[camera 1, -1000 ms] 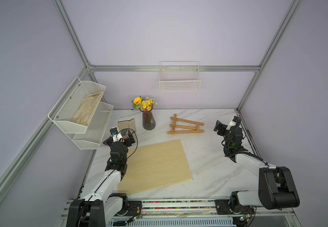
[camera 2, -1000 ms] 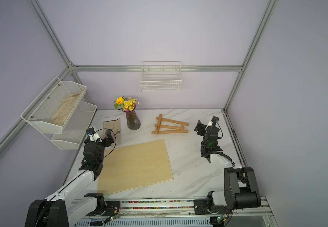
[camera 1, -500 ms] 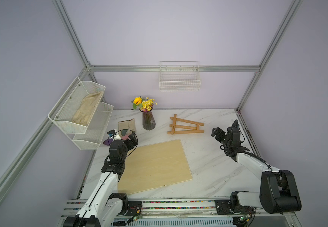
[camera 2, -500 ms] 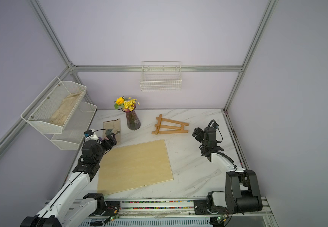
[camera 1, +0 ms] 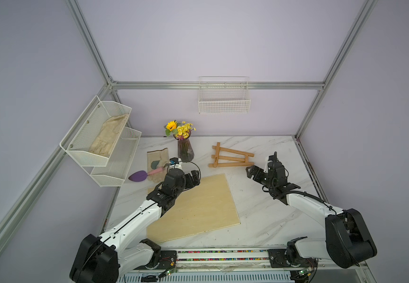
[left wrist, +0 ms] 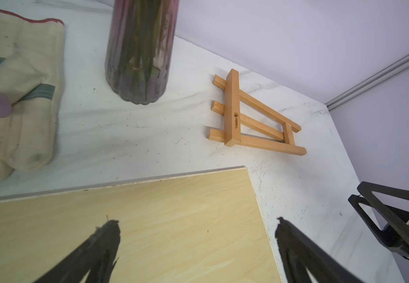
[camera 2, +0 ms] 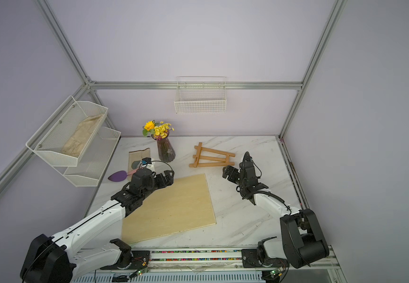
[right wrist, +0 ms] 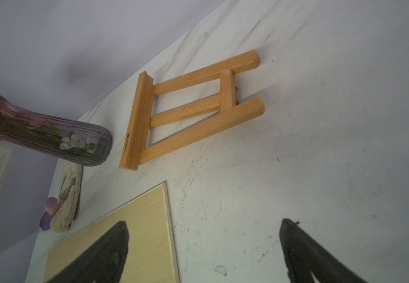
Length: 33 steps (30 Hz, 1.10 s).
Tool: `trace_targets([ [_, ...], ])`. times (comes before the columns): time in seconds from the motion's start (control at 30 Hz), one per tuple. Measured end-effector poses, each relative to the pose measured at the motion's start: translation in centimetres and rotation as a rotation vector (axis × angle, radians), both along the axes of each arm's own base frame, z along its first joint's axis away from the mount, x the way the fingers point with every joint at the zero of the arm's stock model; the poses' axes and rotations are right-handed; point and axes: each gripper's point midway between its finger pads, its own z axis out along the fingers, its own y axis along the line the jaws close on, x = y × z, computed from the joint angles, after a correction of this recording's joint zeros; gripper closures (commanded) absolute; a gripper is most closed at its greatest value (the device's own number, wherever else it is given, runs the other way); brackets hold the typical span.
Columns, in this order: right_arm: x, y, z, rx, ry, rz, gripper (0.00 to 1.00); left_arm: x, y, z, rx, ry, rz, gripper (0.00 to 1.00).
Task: Assemble the easel
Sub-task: Pick up the easel at the center of the board.
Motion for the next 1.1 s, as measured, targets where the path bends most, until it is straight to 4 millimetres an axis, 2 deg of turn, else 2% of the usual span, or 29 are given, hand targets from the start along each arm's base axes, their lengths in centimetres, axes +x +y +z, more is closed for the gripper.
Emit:
trace_targets([
  [0.17, -1.0, 3.3, -1.9, -0.02, 0.029, 0.092, 0.03, 1.6, -3.5, -1.5, 0.065, 0.052, -0.049, 0.0],
  [0.3, -1.6, 4.8, -3.4, -0.039, 0.041, 0.141, 0.03, 3.6, -6.1, -2.8, 0.103, 0.084, -0.07, 0.0],
  [0.47, -1.5, 5.8, -3.8, -0.052, 0.009, 0.167, 0.03, 6.3, -8.7, -4.2, 0.148, 0.112, -0.083, 0.0],
  [0.67, -1.1, 5.9, -4.2, -0.067, -0.025, 0.161, 0.03, 10.1, -11.5, -5.2, 0.178, 0.121, -0.079, 0.0],
  [0.9, -0.8, 6.1, -5.8, -0.078, -0.005, 0.163, 0.03, 13.4, -12.4, -7.1, 0.265, 0.147, -0.031, 0.0],
  [1.1, -0.5, 5.8, -5.7, -0.086, -0.015, 0.144, 0.03, 14.7, -12.3, -8.4, 0.332, 0.166, -0.004, 0.07],
])
